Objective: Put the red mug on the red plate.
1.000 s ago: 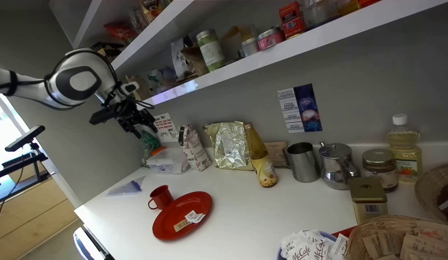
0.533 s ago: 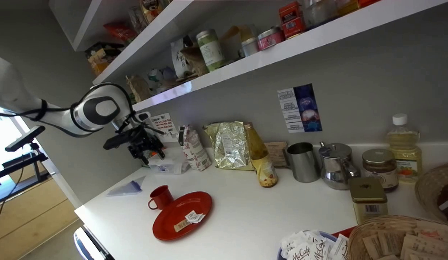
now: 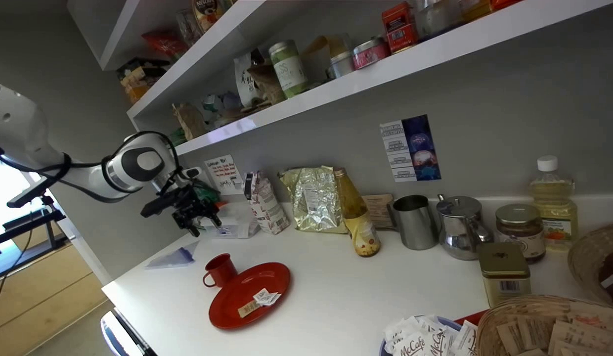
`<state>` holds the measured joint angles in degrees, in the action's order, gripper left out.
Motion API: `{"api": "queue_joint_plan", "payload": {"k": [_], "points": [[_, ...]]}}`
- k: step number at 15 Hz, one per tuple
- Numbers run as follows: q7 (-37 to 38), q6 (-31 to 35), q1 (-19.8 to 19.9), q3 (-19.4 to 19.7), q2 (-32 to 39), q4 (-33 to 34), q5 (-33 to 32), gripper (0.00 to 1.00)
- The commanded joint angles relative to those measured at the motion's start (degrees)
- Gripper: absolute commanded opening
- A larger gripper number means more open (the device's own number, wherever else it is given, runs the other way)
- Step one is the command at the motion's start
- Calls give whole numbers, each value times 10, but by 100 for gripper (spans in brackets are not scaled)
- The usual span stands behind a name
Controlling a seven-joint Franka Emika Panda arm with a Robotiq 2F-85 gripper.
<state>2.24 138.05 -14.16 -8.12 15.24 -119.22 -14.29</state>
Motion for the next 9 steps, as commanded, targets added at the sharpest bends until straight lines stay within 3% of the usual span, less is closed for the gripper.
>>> {"api": "queue_joint_plan", "payload": {"k": [1,5,9], "points": [[14,-21,3,1,46,81,14,100],[13,-38,11,6,82,140,35,100],[13,-53,6,9,112,136,29,100]]}}
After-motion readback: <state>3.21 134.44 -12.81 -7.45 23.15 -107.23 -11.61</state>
